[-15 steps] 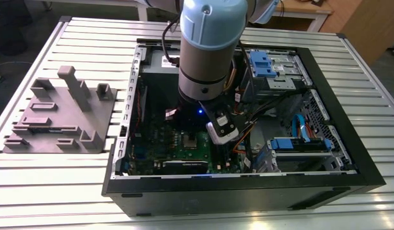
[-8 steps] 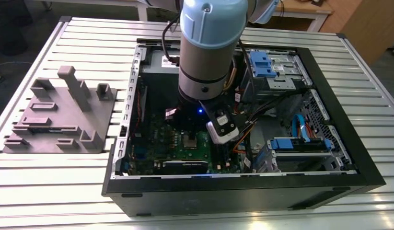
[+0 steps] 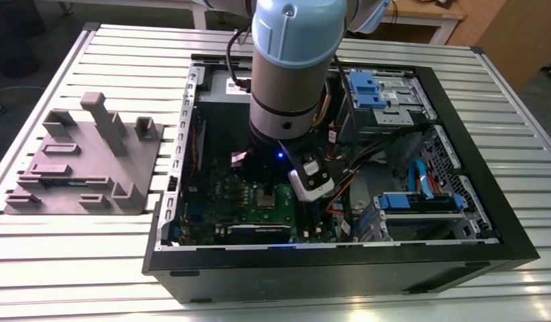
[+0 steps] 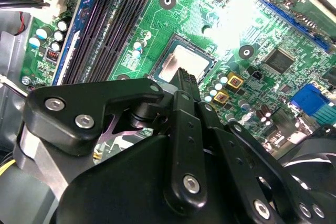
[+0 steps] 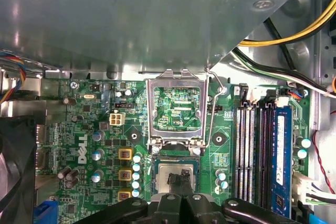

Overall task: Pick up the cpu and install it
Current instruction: 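Close the cpu cover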

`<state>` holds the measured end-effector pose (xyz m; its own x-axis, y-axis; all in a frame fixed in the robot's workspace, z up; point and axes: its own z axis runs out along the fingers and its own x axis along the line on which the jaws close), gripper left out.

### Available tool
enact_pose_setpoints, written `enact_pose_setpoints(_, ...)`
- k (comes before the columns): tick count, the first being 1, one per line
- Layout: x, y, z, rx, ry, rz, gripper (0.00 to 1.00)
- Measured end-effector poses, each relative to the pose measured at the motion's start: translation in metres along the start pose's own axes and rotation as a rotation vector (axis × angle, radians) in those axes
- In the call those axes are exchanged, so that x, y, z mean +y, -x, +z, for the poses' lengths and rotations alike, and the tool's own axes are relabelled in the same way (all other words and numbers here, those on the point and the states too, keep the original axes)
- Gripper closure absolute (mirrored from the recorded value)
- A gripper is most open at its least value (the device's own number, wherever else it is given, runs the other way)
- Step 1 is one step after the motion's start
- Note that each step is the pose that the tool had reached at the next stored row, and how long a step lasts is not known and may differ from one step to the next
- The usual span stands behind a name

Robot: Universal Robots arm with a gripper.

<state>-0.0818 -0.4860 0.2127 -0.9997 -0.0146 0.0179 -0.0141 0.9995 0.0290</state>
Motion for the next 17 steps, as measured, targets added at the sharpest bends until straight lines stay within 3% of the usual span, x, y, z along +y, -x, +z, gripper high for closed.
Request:
enact_pose_setpoints(7,0.0002,-0.0001,-0.0076,0.0,0.0,0.0,0.9)
enact_pose_setpoints(13,0.0002,-0.0001,-0.0081,0.0001,0.0,-0.004,0.9)
enact_pose_setpoints(17,0.0002,-0.0001,-0.0079,0.0022,-0.0015,-0.074,0.9)
